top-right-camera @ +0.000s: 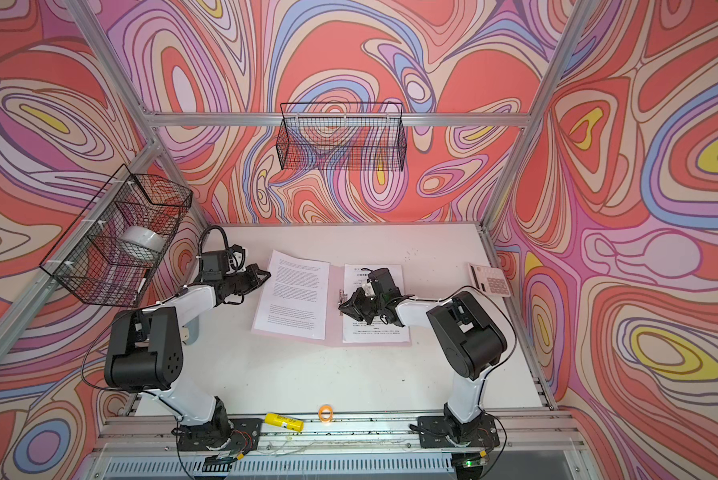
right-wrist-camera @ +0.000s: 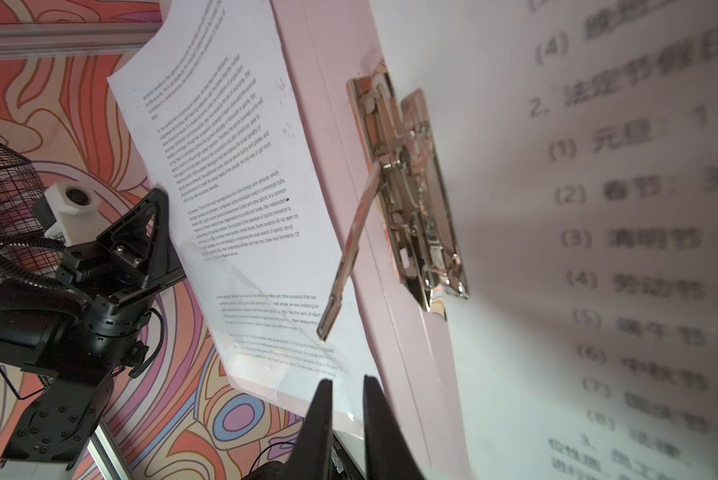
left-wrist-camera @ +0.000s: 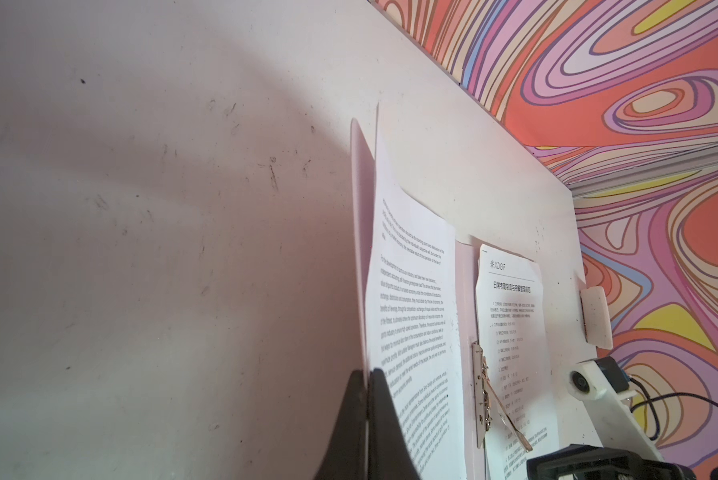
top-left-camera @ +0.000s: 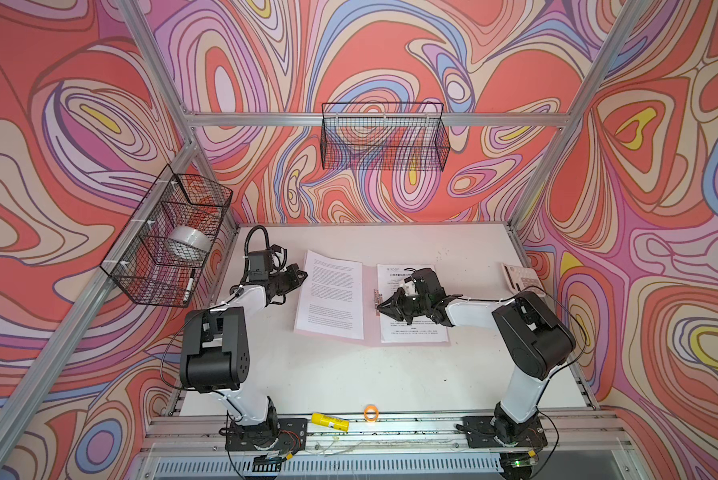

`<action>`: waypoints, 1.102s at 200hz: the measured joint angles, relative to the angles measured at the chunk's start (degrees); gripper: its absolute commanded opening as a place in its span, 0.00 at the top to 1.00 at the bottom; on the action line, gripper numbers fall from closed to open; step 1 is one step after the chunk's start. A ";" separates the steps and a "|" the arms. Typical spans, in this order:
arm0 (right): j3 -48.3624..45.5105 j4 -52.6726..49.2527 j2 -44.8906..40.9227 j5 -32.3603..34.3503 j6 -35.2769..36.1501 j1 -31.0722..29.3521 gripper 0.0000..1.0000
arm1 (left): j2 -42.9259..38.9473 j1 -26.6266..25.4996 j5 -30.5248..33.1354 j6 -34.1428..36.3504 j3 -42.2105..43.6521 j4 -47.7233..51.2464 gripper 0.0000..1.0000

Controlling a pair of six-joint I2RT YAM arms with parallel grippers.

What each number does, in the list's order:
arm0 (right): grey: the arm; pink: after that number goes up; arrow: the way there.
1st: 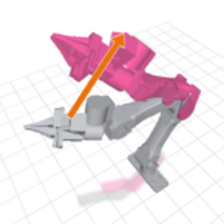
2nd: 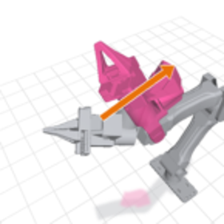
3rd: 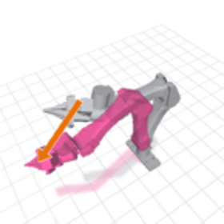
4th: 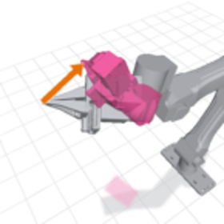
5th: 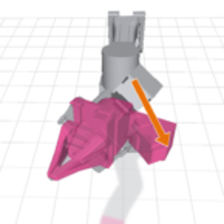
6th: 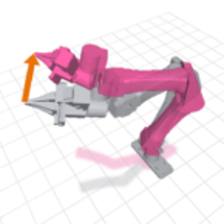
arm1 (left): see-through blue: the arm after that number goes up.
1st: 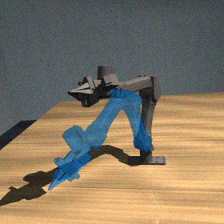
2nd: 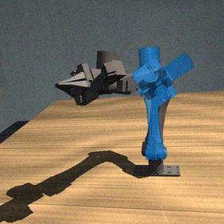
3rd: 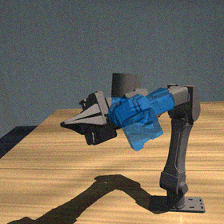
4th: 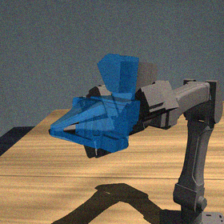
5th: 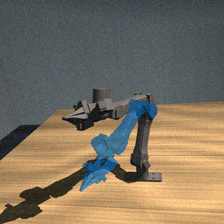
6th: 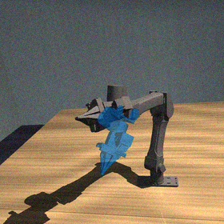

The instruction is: Put the files into the folder

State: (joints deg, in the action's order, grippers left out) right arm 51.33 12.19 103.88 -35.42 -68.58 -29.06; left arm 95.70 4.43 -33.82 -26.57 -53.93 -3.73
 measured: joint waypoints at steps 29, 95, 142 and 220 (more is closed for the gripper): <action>0.00 1.44 -0.22 -0.42 -0.85 0.00 0.85 | 0.02 -0.07 -0.37 -0.02 0.00 -0.28 1.00; 0.09 6.51 3.56 -2.05 -4.24 0.00 0.84 | 0.02 -0.37 -0.68 -0.02 0.00 -0.42 1.00; 0.09 7.15 4.35 -2.56 -4.87 0.00 0.84 | 0.02 -0.37 -0.68 -0.02 0.00 -0.42 1.00; 0.09 7.52 4.33 -2.60 -5.14 0.26 0.78 | 0.02 -0.37 -0.70 -0.02 0.00 -0.42 1.00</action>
State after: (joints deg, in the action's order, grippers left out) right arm 51.42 19.70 108.20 -38.02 -73.71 -28.80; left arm 95.72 4.05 -34.52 -26.59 -53.93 -4.14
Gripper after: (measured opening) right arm 0.210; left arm 0.047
